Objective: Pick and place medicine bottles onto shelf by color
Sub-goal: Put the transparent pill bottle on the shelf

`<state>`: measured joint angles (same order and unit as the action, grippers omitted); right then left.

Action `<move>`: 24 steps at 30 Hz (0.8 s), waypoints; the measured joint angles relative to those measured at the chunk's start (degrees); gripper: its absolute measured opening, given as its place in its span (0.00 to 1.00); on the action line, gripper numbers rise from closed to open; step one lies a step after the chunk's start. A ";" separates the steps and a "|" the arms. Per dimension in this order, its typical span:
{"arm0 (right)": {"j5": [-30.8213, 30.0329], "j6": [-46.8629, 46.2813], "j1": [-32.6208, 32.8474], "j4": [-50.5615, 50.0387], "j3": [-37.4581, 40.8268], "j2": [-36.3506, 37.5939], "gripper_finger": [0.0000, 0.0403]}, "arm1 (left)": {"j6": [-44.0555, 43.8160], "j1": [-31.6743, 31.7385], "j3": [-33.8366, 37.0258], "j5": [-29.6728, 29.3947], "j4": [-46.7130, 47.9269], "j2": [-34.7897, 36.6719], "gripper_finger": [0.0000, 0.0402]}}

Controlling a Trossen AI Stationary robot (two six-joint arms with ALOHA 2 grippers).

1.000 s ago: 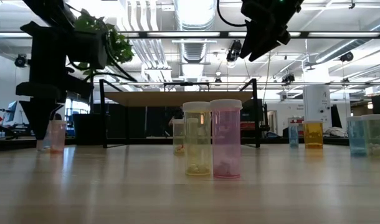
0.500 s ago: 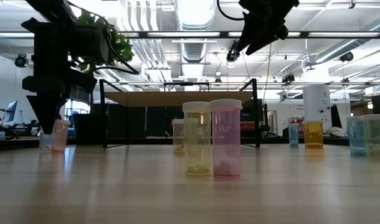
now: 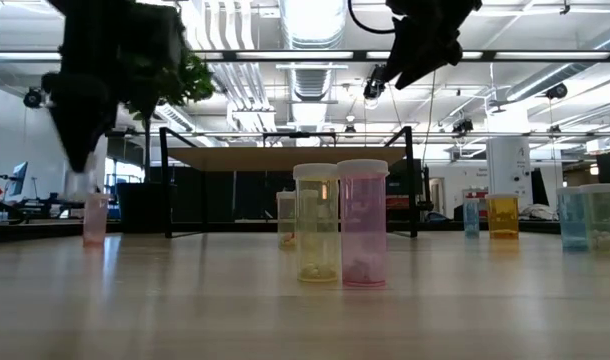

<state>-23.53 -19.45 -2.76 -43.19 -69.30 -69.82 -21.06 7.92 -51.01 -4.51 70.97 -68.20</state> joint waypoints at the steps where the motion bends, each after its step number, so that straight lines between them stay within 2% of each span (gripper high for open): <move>1: 0.00 0.03 0.00 -0.63 -0.26 0.02 0.60 | 0.38 0.00 -1.81 0.10 0.55 0.00 0.34; 7: 0.11 0.12 0.02 -7.49 -3.86 0.77 0.60 | 0.42 0.00 -14.93 0.55 3.83 -3.68 0.34; 13: -0.01 5.22 0.11 -8.89 -6.43 4.38 0.59 | 0.63 2.49 -31.17 -1.32 6.95 -14.02 0.34; 18: -0.92 9.17 -0.51 -9.00 -6.08 8.38 0.59 | 2.23 8.23 -45.89 -4.57 10.33 -24.50 0.34; 24: -1.08 11.91 -1.03 -11.90 -5.75 11.50 0.58 | 2.43 17.25 -62.94 -5.35 13.66 -35.39 0.34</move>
<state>-24.61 -7.54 -3.79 -55.09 -75.05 -58.32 -18.64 25.17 -113.94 -9.86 84.63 -103.60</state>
